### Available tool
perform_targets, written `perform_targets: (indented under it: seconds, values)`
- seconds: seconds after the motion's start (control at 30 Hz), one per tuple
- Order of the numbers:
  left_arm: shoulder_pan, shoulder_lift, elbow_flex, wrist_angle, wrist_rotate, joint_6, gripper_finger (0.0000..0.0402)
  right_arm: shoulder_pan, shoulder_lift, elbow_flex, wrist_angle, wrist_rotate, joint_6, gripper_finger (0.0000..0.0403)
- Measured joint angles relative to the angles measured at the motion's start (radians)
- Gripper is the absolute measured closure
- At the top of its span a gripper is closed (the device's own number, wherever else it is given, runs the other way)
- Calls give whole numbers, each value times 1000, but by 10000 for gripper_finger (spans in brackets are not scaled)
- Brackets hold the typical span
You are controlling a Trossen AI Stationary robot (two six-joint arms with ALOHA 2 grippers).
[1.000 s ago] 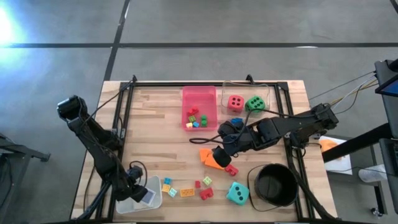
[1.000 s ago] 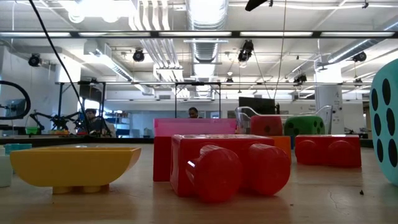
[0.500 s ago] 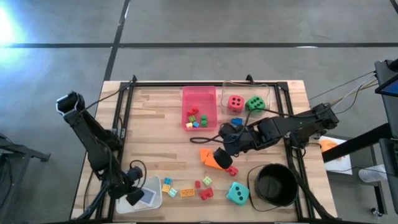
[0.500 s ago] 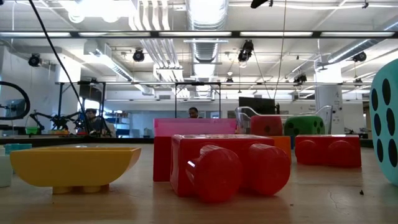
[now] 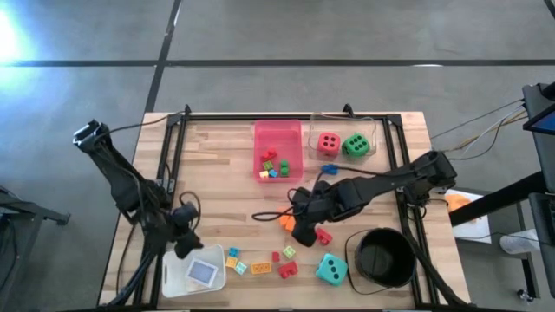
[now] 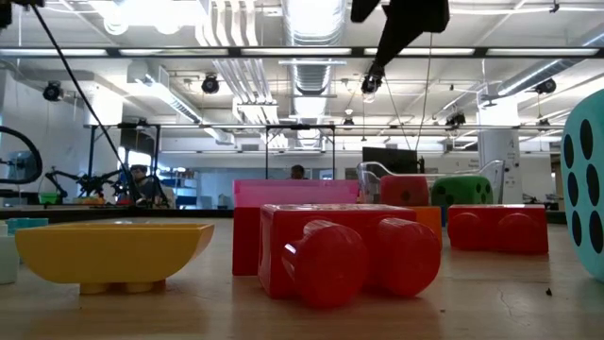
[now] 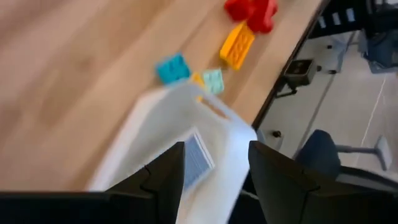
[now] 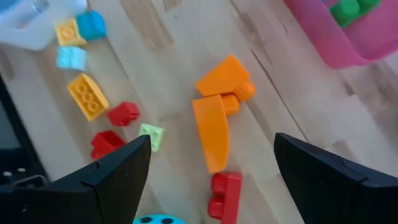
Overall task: Pick & Place Toys
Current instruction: Put the orange game piece into the red bin
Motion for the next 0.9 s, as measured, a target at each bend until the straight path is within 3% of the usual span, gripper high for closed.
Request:
perform_targets:
  seconds: [0.23, 0.4, 0.7, 0.9]
  values:
    - [181, -70, 0, 8, 0, 436, 221, 0, 78, -33, 12, -18, -50, 74]
    - [293, -79, 0, 38, 42, 618, 221, 6, 102, -96, 97, -54, -35, 74]
    - [450, -79, -1, 34, 179, 688, 221, 6, 122, -228, 220, -57, -67, 74]
    - [483, -79, -1, 34, 185, 691, 221, 6, 119, -347, 315, -81, -87, 74]
